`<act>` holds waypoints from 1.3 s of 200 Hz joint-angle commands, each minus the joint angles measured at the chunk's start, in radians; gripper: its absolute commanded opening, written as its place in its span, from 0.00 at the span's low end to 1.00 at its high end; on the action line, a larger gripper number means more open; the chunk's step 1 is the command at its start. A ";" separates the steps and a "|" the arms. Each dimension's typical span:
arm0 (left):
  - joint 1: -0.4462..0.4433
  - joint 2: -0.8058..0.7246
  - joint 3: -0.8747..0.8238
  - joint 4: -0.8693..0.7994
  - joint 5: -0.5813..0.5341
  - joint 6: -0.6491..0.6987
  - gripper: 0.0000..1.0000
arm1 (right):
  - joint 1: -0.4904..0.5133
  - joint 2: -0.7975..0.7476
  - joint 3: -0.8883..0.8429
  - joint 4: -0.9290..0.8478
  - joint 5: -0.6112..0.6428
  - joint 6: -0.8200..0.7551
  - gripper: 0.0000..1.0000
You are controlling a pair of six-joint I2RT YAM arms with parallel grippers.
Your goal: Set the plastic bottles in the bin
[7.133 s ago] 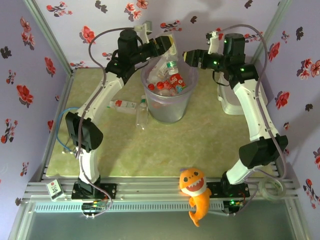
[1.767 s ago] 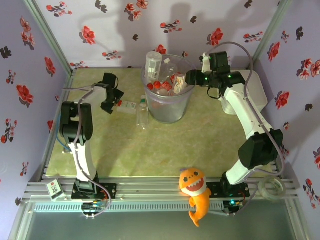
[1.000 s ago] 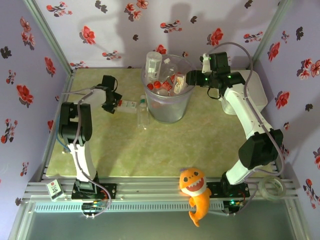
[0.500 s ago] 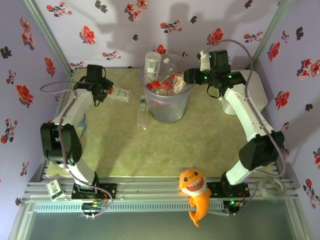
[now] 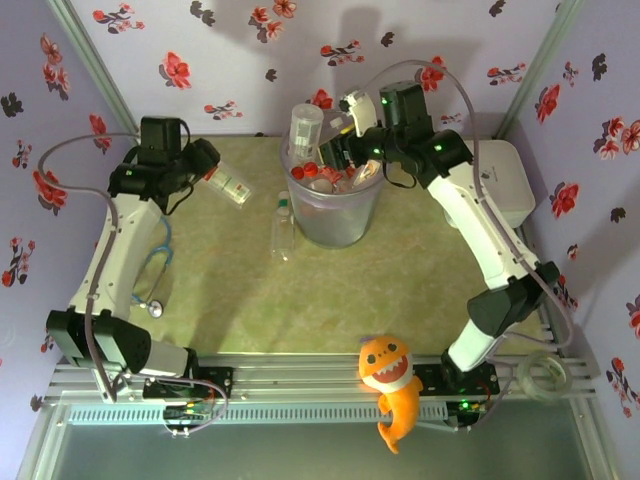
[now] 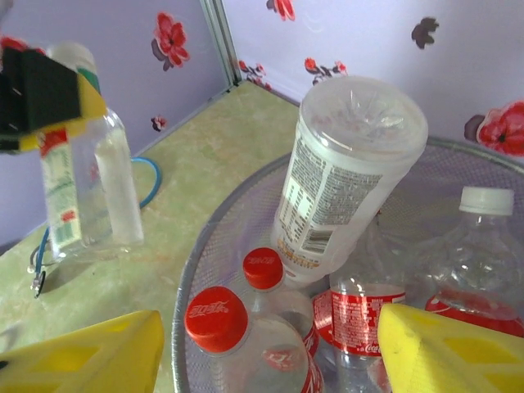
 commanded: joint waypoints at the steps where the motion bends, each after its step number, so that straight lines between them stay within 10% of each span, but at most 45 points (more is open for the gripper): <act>1: -0.062 0.010 0.135 0.020 0.052 0.058 0.55 | 0.002 0.035 0.038 -0.022 -0.014 0.012 0.70; 127: -0.440 0.520 0.780 0.285 -0.048 0.476 0.54 | -0.253 -0.177 -0.312 0.286 0.105 0.399 0.70; 260: -0.544 0.660 0.856 0.114 -0.184 0.654 0.65 | -0.272 -0.136 -0.360 0.324 0.019 0.421 0.70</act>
